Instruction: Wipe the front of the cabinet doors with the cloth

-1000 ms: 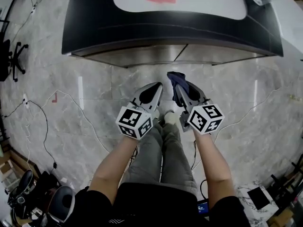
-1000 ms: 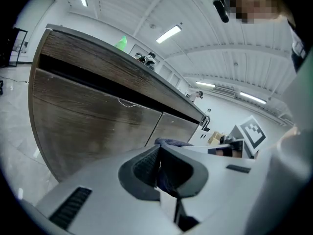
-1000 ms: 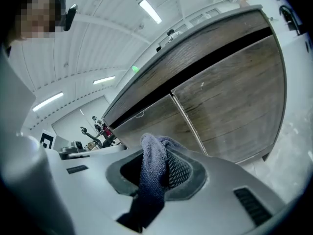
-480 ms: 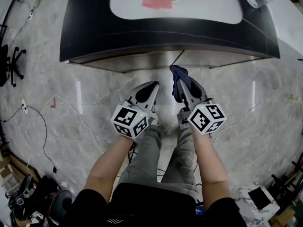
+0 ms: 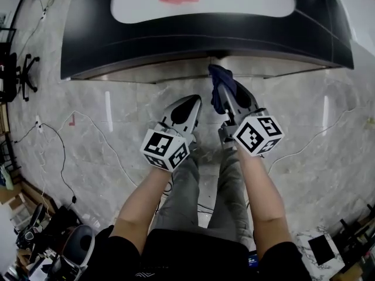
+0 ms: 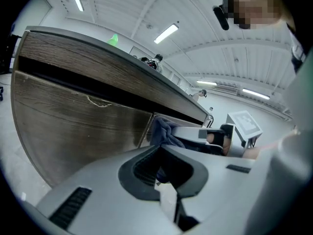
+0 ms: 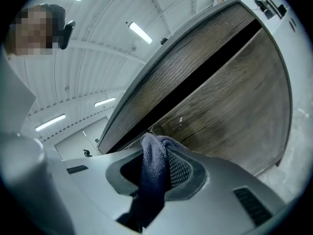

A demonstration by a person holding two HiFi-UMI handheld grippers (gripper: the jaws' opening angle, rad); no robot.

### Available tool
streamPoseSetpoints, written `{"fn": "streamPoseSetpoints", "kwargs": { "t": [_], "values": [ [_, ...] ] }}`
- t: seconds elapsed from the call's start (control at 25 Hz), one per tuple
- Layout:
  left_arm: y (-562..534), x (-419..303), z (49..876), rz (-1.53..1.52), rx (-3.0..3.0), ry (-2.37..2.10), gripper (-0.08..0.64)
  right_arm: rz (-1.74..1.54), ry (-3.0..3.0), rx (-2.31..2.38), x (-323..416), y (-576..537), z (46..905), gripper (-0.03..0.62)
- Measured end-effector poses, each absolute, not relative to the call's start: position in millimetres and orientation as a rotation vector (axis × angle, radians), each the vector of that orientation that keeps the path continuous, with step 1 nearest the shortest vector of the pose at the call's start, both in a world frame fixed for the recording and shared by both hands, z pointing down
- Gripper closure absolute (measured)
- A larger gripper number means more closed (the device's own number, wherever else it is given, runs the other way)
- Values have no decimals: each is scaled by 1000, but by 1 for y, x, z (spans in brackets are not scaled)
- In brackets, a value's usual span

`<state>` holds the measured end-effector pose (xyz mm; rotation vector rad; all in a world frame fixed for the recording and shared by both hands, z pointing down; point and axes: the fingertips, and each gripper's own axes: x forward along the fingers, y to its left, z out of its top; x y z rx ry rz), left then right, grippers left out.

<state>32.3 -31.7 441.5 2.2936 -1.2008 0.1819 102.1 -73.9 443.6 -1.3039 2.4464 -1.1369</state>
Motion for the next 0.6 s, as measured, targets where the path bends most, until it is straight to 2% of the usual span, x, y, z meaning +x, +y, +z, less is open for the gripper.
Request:
{"fn": "streamPoseSetpoints", "kwargs": {
  "t": [0.6],
  "values": [
    [-55,101,439,165,2278,-1238,551,-1140,2398,-1302,175,-100,446,508]
  ]
}}
